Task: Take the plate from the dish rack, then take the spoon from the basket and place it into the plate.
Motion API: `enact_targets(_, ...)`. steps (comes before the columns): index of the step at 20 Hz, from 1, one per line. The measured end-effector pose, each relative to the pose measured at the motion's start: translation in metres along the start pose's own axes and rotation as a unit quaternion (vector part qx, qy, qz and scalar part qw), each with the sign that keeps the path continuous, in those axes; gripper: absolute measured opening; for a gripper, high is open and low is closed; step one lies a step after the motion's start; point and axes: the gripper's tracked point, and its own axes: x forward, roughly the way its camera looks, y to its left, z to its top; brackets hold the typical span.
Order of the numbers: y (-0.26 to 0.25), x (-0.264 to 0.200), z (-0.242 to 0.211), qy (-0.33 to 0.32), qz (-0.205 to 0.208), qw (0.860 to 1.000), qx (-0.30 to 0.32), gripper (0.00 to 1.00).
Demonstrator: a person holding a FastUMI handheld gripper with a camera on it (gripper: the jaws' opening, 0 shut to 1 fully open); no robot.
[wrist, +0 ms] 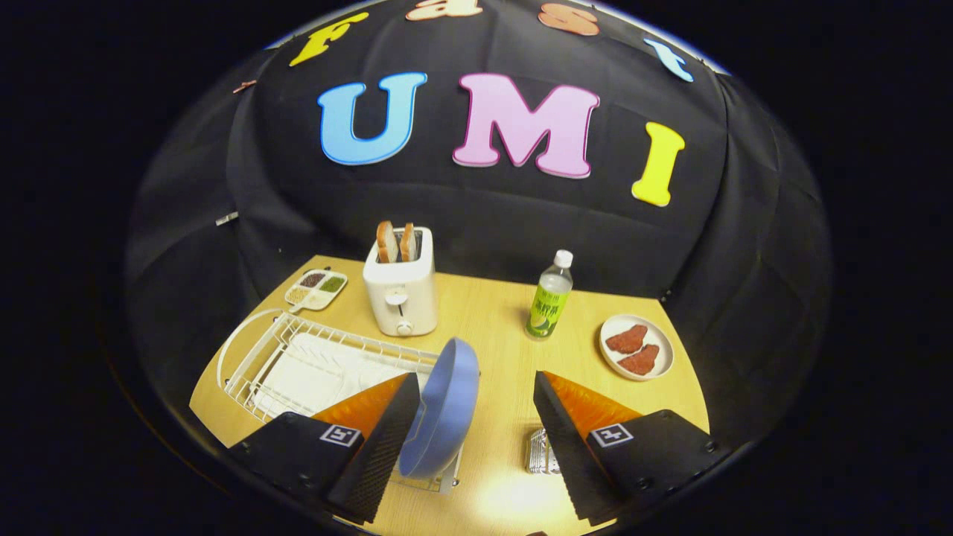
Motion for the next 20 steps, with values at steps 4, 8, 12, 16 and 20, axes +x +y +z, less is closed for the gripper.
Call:
enact_targets(4, 0.002, 0.025, -0.025, 0.066, -0.004, 0.998, 0.009, 0.85)
enact_targets(8, 0.012, 0.046, -0.042, 0.109, 0.008, 0.993, 0.051, 0.68)
enact_targets(12, 0.023, 0.056, -0.045, 0.127, 0.008, 0.988, 0.091, 0.45)
enact_targets(16, 0.031, 0.054, -0.041, 0.123, -0.006, 0.988, 0.091, 0.36)
enact_targets(20, 0.036, 0.05, -0.033, 0.111, -0.026, 0.991, 0.071, 0.32)
